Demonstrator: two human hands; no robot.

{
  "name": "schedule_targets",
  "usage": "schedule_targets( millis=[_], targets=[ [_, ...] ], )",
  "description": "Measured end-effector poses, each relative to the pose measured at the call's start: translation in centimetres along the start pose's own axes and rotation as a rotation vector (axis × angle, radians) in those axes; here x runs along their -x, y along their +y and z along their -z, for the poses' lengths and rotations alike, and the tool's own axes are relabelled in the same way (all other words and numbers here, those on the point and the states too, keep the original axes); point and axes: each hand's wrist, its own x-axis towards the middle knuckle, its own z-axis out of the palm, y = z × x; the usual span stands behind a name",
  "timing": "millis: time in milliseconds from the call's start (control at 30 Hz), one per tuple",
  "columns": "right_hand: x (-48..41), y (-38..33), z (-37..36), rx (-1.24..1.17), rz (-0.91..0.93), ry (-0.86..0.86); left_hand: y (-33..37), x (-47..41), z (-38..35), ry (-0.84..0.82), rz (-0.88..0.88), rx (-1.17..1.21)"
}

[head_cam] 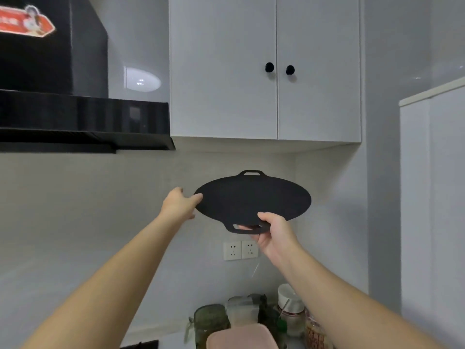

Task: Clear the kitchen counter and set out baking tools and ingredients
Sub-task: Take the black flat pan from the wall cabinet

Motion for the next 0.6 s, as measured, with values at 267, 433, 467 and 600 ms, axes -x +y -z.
schedule_targets(
  millis=[267,433,467,600],
  targets=[
    [4.0,5.7,-1.5,0.056,-0.18,-0.22,-4.2,6.3,9.1,0.025,0.346,0.581],
    [6.0,8.9,-4.3,0.128,-0.265,-0.323,-6.4,10.3,14.6,0.031,0.401,0.722],
    [6.6,10.1,-5.2,0.15,-0.289,-0.349,-7.3,11.2,16.3,0.056,0.393,0.743],
    [9.1,14.8,-8.0,0.147,-0.412,-0.428,-10.7,14.3,21.8,0.171,0.382,0.815]
  ],
)
